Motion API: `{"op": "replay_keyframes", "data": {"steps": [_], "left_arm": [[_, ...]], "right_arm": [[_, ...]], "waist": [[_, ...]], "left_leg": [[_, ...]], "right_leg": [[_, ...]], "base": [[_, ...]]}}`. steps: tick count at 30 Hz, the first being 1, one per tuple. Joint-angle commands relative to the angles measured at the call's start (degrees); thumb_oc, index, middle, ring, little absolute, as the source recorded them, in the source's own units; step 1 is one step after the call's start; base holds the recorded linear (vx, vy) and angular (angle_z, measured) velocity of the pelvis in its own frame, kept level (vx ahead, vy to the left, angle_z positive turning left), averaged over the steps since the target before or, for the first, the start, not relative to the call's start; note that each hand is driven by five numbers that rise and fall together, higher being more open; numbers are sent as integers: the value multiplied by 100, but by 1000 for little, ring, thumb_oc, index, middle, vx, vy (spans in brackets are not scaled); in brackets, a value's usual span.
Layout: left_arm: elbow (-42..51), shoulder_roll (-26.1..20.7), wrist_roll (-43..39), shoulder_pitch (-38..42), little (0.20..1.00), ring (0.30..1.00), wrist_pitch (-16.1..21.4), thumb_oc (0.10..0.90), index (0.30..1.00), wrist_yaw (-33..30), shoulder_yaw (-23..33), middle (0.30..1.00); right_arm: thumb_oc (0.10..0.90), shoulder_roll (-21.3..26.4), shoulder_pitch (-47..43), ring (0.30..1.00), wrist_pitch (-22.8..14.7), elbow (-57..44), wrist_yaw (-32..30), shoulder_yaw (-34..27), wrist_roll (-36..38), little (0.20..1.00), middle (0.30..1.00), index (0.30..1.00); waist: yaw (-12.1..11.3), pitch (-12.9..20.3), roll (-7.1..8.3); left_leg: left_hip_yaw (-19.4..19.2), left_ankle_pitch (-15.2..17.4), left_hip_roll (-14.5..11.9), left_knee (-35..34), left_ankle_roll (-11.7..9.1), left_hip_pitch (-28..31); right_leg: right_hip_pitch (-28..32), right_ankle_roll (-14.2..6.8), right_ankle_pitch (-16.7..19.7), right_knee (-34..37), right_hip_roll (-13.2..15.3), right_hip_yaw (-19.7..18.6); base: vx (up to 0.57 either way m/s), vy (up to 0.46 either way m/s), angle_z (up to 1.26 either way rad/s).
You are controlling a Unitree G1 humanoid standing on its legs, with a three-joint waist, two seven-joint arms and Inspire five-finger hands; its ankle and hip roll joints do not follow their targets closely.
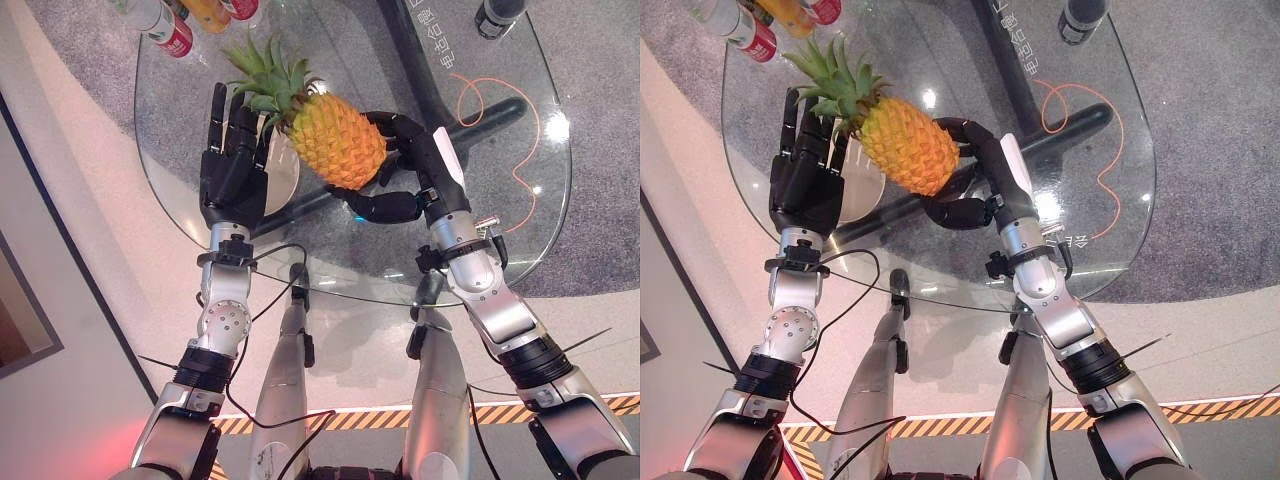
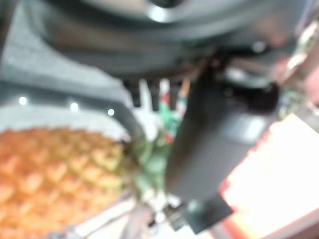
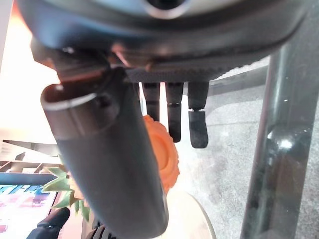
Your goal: Pick up the fruit to the plate
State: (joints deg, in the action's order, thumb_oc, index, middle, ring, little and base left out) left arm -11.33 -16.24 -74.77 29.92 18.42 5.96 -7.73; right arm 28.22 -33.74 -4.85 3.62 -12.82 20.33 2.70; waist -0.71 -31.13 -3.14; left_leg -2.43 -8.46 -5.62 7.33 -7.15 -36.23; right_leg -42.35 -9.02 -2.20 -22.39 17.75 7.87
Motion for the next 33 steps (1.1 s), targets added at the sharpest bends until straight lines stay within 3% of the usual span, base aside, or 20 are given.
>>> {"op": "replay_keyframes", "data": {"steps": [1,33], "left_arm": [[932,-187,18,572,900,900,94,800,900,543,74,900],[921,-270,-35,712,900,900,-246,800,900,1264,-74,900]], "right_arm": [[100,-209,-411,300,-850,-1157,-173,-262,112,200,300,300],[100,-250,-512,300,-626,-1021,106,-89,247,200,300,300]], "waist": [[84,134,-69],[88,134,-77]], "left_leg": [[-41,222,2,258,167,27],[-50,196,17,176,180,78]], "right_leg": [[461,100,642,709,-213,-1],[519,99,671,794,-218,2]], "base": [[0,0,0],[0,0,0]]}}
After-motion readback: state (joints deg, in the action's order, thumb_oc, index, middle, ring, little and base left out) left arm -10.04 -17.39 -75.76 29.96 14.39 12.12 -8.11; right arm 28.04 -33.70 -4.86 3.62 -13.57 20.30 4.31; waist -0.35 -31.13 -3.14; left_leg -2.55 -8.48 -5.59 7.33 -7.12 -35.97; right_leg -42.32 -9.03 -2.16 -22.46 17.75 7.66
